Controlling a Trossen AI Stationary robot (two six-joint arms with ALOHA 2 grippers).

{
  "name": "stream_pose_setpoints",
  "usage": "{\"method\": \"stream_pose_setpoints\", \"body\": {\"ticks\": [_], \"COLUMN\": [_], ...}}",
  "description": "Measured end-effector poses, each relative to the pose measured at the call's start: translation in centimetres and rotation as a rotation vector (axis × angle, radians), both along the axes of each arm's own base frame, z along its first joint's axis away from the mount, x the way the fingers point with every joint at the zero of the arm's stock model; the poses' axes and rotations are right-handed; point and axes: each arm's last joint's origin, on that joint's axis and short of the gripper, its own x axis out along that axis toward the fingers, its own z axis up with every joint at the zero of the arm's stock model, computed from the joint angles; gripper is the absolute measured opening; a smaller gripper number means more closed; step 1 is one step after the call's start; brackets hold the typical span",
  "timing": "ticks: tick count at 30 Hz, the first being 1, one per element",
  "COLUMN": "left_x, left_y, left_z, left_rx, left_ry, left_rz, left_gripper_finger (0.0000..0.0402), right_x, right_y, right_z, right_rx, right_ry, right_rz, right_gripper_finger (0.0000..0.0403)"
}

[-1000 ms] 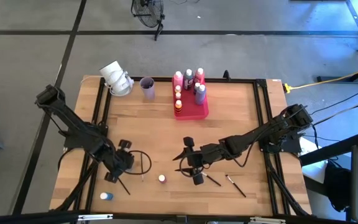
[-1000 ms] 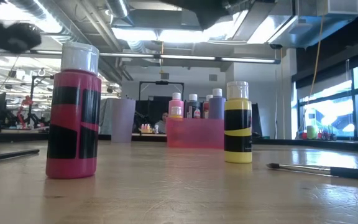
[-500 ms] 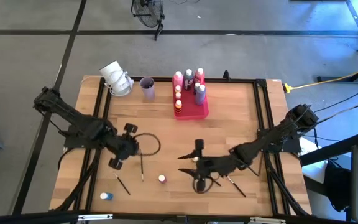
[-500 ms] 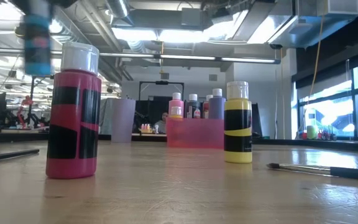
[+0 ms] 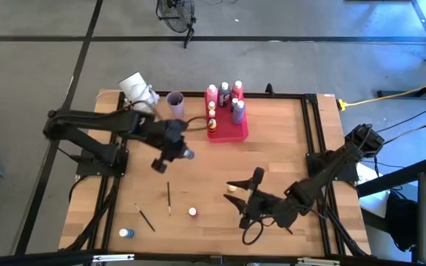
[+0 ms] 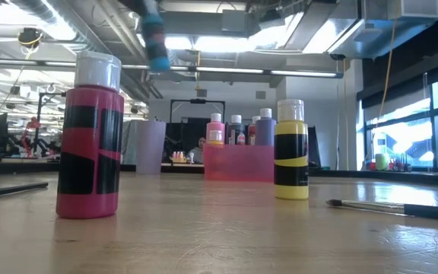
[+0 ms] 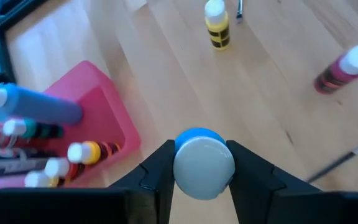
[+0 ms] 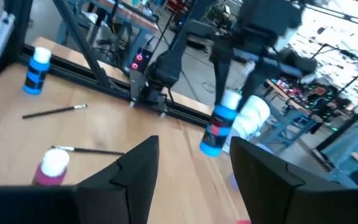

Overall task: Pick & Place Paint Supplies
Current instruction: Put the top left blue paint bottle into the red bin

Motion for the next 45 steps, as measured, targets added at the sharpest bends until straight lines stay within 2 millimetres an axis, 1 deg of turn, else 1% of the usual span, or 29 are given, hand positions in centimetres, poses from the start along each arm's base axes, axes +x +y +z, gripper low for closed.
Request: {"method": "stream_pose_setpoints", "body": {"ticks": [5,8,12,15,20,24,28,33,40,45], "left_x": [3.4,5.2,7.3,8.2,8.8,9.5,10.0,10.5,10.9,10.7], "left_y": [3.1,4.8,7.2,9.0,11.7,13.6,14.5,15.0,15.4,15.5], "left_z": [-0.9,-1.7,-2.5,-3.5,-5.1,-6.0,-7.0,-8.4,-9.7,-9.9], "left_rx": [-0.041,-0.094,-0.109,-0.109,-0.103,-0.089,-0.097,-0.115,-0.108,-0.119], "left_ry": [0.029,0.029,0.005,0.022,0.035,0.006,0.008,0.046,0.094,0.116], "left_rz": [-0.034,-0.099,-0.115,-0.104,-0.080,-0.044,-0.030,-0.020,0.019,0.025], "left_gripper_finger": [0.0116,0.0116,0.0116,0.0116,0.0116,0.0116,0.0116,0.0116,0.0116,0.0116], "right_x": [-0.5,-0.7,-1.0,-1.1,-1.6,-1.7,-1.8,-1.9,-1.9,-1.9], "right_y": [0.2,0.2,0.4,0.6,0.9,0.8,0.7,0.6,0.5,0.5], "right_z": [-0.3,-0.3,-0.3,-0.3,-0.3,-0.6,-0.9,-1.1,-1.3,-1.3], "right_rx": [-0.043,-0.060,-0.063,-0.065,-0.090,-0.126,-0.139,-0.152,-0.150,-0.150], "right_ry": [0.016,0.012,0.003,0.003,-0.002,0.024,0.044,0.058,0.065,0.065], "right_rz": [-0.051,-0.099,-0.120,-0.114,-0.161,-0.172,-0.175,-0.175,-0.177,-0.178], "right_gripper_finger": [0.0201,0.0201,0.0201,0.0201,0.0201,0.0201,0.0201,0.0201,0.0201,0.0201]}}
